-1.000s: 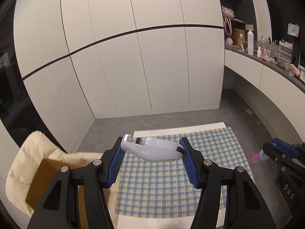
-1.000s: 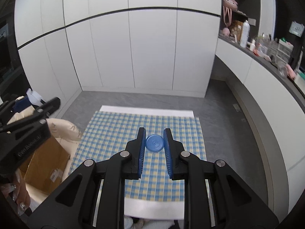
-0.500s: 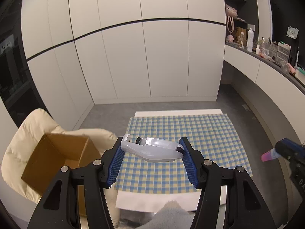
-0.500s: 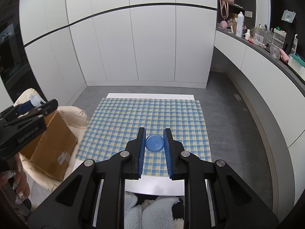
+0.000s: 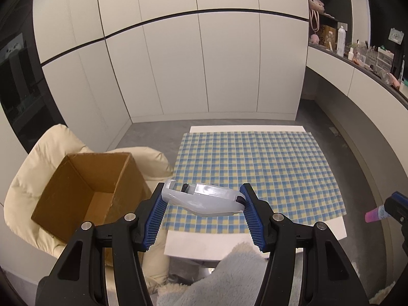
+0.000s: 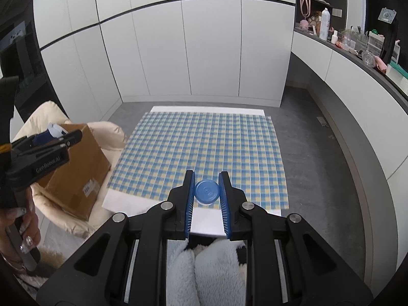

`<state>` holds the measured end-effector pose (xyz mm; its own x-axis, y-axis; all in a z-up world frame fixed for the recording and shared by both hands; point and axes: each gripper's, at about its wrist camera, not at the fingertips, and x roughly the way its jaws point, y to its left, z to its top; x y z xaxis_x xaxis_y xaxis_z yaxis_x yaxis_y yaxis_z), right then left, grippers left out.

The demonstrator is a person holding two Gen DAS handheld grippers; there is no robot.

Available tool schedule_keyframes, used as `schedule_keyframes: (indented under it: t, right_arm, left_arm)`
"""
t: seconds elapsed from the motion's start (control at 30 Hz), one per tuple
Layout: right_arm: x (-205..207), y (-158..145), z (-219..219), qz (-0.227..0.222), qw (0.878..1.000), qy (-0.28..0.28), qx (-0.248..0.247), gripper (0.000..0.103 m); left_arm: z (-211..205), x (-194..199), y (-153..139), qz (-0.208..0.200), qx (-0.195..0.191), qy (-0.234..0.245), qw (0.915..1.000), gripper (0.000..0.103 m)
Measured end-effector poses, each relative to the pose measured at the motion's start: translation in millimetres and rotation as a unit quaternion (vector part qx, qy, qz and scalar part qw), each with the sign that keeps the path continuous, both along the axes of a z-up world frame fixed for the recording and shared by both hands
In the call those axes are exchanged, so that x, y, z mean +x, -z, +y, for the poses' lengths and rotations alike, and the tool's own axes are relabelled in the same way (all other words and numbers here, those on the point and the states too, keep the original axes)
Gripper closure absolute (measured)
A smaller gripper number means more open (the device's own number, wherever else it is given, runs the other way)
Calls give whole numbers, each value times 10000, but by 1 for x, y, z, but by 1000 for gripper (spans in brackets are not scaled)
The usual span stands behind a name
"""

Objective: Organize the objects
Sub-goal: 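Carry the white holder and pink-capped spray toward the cardboard box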

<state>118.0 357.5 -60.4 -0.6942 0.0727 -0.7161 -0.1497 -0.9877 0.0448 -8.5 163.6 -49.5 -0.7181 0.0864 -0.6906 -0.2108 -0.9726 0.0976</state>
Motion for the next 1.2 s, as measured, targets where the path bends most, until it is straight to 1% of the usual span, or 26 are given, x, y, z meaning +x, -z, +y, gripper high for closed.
schedule_keyframes:
  t: [0.33,0.5,0.87,1.2]
  right_arm:
    - [22,11,-11,-152,9997,-119,130,83]
    - [20,11,-17,-153,9995,-196,168,83]
    - [13,16,-23,-225,9993,-258,140,83]
    - [3,23,-30,-278,9989,-375,83,83]
  left_arm:
    - [-25,11,1,17,-19,-191,9998,44]
    - [-34,9,4,-74,73,-263,9996,44]
    - [-42,6,7,-23,89,-388,9992,44]
    - [-55,5,15,-111,86,-564,9983,44]
